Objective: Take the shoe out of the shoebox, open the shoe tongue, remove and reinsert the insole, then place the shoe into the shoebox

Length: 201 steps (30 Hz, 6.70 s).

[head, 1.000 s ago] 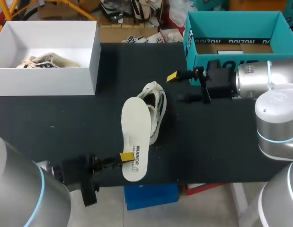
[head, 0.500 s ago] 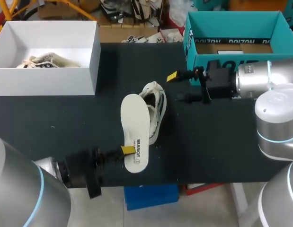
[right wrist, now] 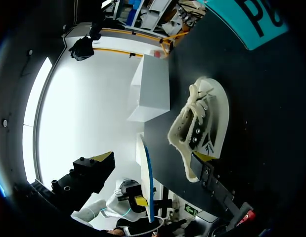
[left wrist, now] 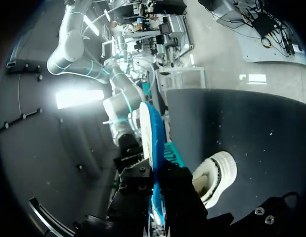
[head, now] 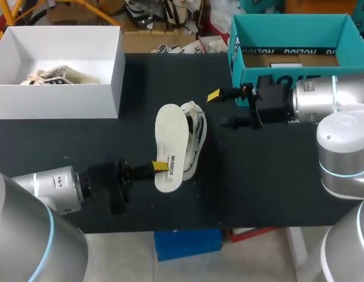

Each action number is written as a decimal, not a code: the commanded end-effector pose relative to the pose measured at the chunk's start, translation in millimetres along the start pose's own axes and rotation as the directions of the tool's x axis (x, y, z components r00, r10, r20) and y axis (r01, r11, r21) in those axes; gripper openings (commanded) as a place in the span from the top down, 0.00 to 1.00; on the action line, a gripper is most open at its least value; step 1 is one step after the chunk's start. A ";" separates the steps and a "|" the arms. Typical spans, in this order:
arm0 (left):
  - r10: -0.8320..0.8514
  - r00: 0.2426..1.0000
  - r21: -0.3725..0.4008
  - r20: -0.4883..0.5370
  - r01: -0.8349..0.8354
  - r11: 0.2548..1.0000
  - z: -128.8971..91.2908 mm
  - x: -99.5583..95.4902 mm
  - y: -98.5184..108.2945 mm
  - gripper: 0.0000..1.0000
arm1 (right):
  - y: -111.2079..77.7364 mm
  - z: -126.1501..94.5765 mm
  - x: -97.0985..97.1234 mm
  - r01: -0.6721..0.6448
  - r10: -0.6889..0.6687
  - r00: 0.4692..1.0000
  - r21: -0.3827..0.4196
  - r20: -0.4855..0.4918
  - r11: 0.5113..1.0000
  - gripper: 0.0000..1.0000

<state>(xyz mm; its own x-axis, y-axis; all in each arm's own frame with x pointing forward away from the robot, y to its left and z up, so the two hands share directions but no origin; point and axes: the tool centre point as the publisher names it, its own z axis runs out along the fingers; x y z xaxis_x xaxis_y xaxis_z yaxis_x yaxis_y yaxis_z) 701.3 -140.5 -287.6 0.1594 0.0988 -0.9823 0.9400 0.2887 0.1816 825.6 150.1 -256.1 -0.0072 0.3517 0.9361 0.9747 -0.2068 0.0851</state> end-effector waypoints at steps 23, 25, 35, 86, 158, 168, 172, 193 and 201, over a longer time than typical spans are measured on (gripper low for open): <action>-0.005 1.000 0.096 0.009 0.004 0.995 33.1 7.6 34.1 1.00 | -0.9 0.8 -0.4 0.000 0.000 1.000 -0.002 0.000 1.000 0.00; -0.005 1.000 0.096 0.009 0.004 0.995 33.1 7.6 34.1 1.00 | -0.9 0.8 -0.4 0.000 0.000 1.000 -0.002 0.000 1.000 0.00; -0.005 1.000 0.096 0.009 0.004 0.995 33.1 7.6 34.1 1.00 | -7.7 5.6 5.4 0.050 -0.046 0.997 0.053 -0.069 0.997 0.00; -0.005 1.000 0.096 0.009 0.004 0.995 33.1 7.6 34.1 1.00 | -57.3 84.4 -1.7 0.004 0.021 0.991 0.182 -0.134 0.983 0.83; 0.322 0.452 0.334 -0.832 -0.055 0.941 35.3 -39.6 43.6 0.00 | -57.3 84.6 -2.0 -0.002 0.025 0.991 0.174 -0.129 0.985 1.00; 0.308 0.461 0.325 -0.832 -0.044 0.945 35.2 -39.4 43.9 0.00 | -57.3 84.6 -2.0 -0.002 0.025 0.991 0.174 -0.129 0.985 1.00; 0.316 0.493 0.356 -0.811 -0.013 0.934 40.0 -49.2 40.4 0.00 | -57.3 84.6 -2.0 -0.002 0.025 0.991 0.174 -0.129 0.985 1.00; 0.324 0.433 0.358 -0.841 -0.004 0.934 36.9 -77.9 42.5 0.00 | -57.3 84.6 -2.0 -0.002 0.025 0.991 0.174 -0.129 0.985 1.00; 0.323 0.427 0.357 -0.845 -0.001 0.934 34.3 -82.6 40.3 0.00 | -57.3 84.6 -2.0 -0.002 0.025 0.991 0.174 -0.129 0.985 1.00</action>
<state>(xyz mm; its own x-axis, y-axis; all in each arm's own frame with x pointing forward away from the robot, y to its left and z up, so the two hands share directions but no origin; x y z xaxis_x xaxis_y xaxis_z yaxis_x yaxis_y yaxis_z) 738.3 -170.9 -202.3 0.1167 0.9390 -0.3234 0.9859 -0.0702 0.1520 789.7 237.4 -291.3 -0.0111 0.2245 0.9744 0.9989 -0.0421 0.0211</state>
